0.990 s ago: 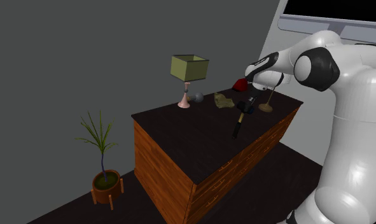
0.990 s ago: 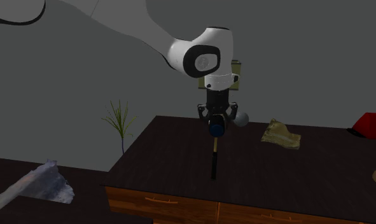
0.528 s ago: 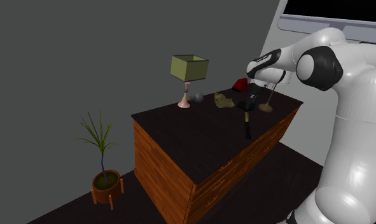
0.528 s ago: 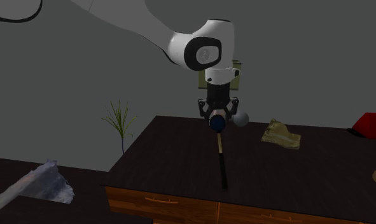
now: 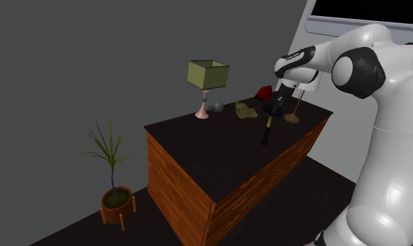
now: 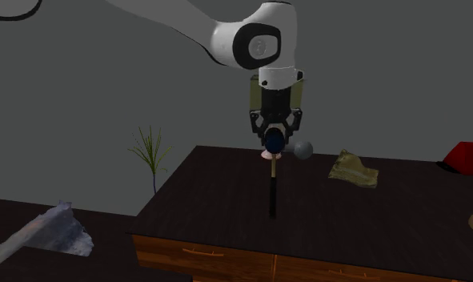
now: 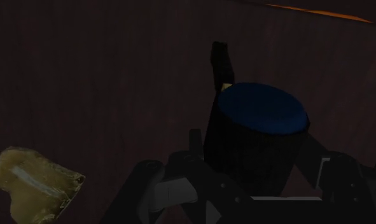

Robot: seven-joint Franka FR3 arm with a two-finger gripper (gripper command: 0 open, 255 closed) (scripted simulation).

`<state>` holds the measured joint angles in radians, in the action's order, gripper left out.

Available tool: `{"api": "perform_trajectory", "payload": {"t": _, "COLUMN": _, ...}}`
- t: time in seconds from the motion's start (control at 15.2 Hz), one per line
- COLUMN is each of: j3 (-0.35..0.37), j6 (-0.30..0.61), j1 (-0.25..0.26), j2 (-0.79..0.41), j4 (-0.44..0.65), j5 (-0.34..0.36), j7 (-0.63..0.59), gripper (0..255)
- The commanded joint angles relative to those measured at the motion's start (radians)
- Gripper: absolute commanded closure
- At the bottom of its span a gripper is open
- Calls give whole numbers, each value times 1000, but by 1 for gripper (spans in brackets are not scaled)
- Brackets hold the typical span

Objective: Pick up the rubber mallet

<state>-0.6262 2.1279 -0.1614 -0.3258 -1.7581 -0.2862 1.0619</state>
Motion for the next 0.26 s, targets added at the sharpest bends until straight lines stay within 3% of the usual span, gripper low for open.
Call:
{"api": "perform_trajectory", "payload": {"t": 0.0, "j3": -4, "j6": -23, "j1": 4, "j2": 12, "j4": 14, "j5": 10, "j7": -9, "gripper": 255}}
{"api": "perform_trajectory", "payload": {"t": 0.2, "j3": -6, "j6": -37, "j1": 5, "j2": 16, "j4": 24, "j5": 15, "j7": -13, "gripper": 255}}
